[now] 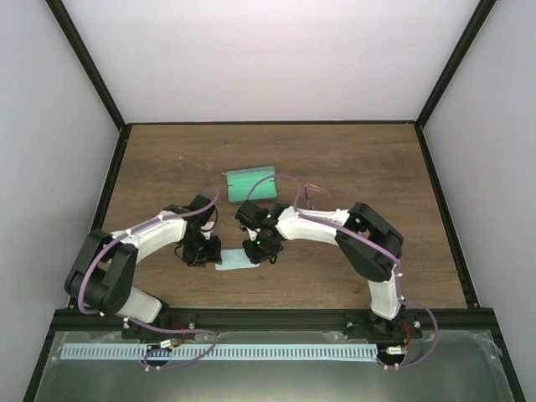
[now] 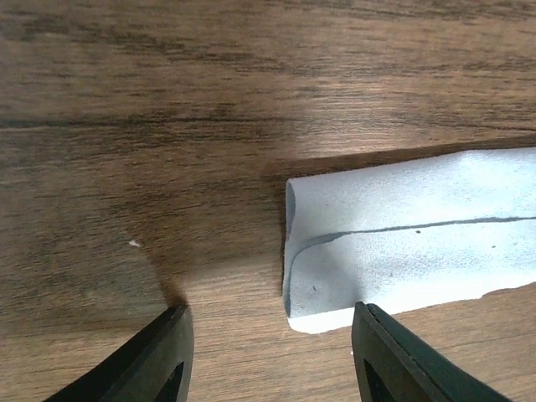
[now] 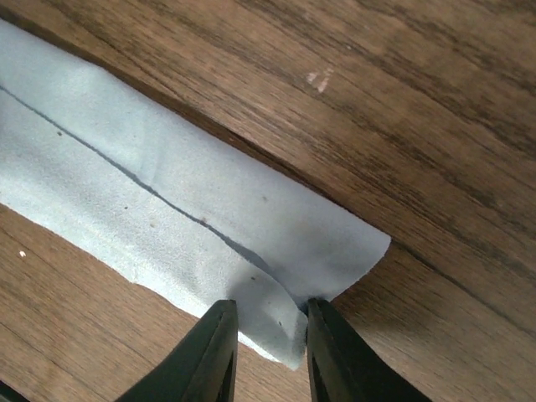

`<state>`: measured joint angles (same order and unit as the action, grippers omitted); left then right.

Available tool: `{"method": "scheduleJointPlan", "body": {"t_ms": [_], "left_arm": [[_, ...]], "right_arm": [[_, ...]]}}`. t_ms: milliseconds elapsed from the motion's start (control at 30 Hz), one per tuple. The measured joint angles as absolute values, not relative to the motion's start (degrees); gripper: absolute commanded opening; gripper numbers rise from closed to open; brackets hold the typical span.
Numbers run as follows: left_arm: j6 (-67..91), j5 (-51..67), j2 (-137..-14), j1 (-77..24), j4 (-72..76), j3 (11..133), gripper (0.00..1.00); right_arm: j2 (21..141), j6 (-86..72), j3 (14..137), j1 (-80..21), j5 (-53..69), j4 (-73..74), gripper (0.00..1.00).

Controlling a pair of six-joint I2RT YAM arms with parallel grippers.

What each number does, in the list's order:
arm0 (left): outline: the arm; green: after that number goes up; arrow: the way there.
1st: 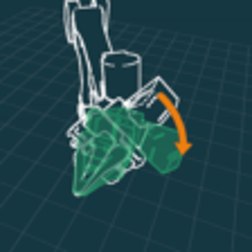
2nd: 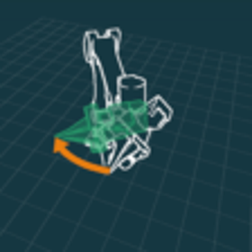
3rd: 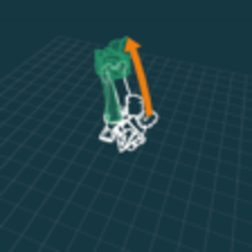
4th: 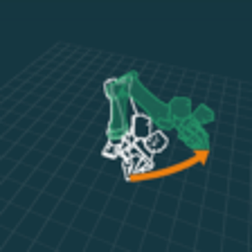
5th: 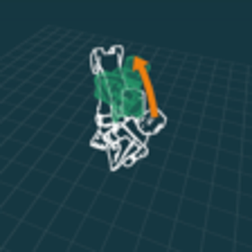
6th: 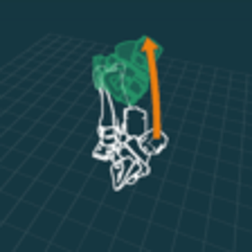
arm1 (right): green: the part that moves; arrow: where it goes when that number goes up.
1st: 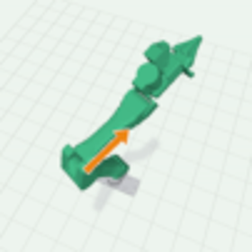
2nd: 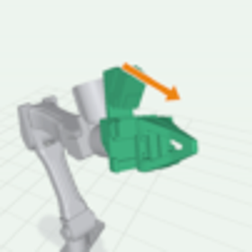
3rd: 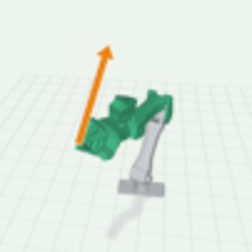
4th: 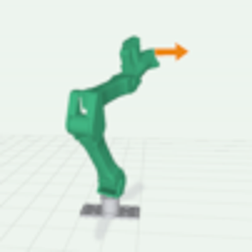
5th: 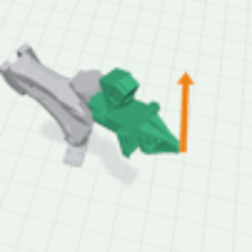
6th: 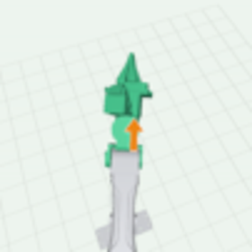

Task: Organize the sunglasses
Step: Pick up the glasses cleaning cloth from the center of the board.

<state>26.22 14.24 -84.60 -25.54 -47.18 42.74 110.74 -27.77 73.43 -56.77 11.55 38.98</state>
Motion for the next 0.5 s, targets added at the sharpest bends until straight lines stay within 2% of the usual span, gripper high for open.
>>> {"method": "scheduleJointPlan", "body": {"t_ms": [267,433,500], "left_arm": [[25.69,15.31,-85.25,-25.54,-46.17,42.94,0.45],[25.74,16.14,-86.02,-25.54,-45.50,43.42,0.40],[25.74,16.58,-86.50,-25.54,-45.23,43.77,0.35]], "right_arm": [[110.85,-28.56,73.43,-56.77,11.79,38.94,0.10],[110.85,-29.26,73.32,-56.77,11.79,38.92,0.06],[110.85,-29.28,73.32,-56.77,11.79,38.89,0.06]]}}
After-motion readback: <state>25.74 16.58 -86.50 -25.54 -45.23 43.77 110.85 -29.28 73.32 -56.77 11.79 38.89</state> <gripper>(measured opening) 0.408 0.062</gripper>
